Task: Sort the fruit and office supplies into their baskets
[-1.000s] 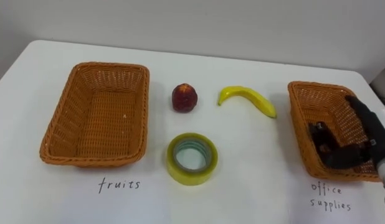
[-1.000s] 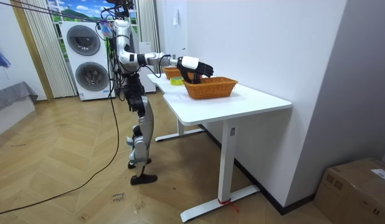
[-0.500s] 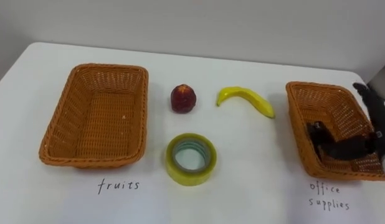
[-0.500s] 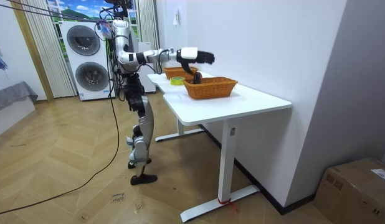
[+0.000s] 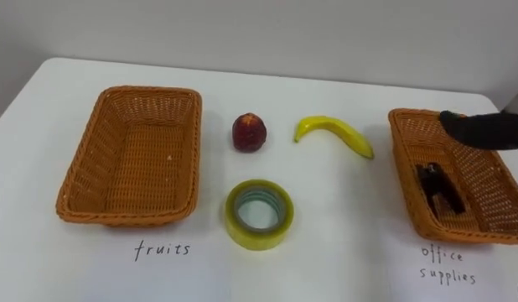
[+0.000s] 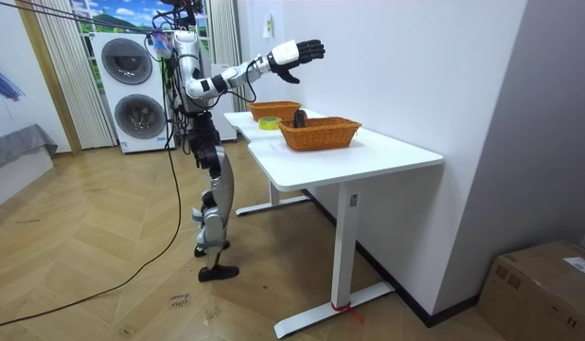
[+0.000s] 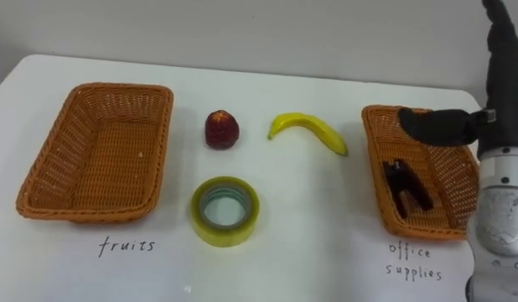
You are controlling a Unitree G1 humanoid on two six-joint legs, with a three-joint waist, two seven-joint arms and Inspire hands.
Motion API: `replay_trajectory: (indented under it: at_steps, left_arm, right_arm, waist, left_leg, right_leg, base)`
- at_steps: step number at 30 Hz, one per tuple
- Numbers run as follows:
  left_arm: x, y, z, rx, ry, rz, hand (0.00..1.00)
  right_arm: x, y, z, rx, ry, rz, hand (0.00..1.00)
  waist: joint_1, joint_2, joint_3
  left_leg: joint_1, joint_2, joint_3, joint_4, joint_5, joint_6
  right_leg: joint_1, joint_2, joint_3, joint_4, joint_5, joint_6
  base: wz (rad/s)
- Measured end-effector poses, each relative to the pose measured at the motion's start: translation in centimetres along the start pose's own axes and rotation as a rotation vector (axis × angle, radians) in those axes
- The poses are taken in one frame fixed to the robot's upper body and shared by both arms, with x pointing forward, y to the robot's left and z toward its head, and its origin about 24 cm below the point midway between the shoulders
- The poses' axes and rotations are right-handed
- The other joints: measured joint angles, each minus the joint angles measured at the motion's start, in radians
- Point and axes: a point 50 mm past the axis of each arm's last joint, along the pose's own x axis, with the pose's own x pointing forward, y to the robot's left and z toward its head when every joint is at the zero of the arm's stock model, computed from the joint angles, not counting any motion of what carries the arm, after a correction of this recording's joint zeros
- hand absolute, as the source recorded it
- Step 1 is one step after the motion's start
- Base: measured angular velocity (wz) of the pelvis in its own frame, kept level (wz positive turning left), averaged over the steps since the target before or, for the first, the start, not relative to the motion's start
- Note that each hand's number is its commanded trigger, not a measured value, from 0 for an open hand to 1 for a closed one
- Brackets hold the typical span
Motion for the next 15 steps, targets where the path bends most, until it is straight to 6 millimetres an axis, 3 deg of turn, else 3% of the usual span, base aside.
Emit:
replay_trajectory:
  at_steps: [7, 15]
  left_arm:
    - [0.0, -0.1, -0.2, 0.011, 0.006, -0.004, 0.0]
    - [0.0, -0.6, 0.3, 0.025, 0.006, -0.017, 0.0]
  right_arm:
    - [0.3, 1.0, 0.9, 0.068, -0.033, 0.041, 0.0]
    - [-0.3, 3.6, 2.2, 0.129, -0.076, 0.216, 0.0]
  waist:
    - [0.009, 0.005, -0.001]
    - [0.058, 0.006, -0.001]
  left_leg:
    - [0.001, -0.001, 0.0, 0.0, 0.0, 0.0]
    - [-0.001, -0.001, -0.002, 0.001, 0.0, 0.0]
  right_leg:
    - [0.001, 0.0, 0.004, 0.0, 0.0, 0.0]
    - [-0.001, 0.0, -0.002, 0.0, 0.0, 0.0]
  base:
    - [0.0]
    - [0.0]
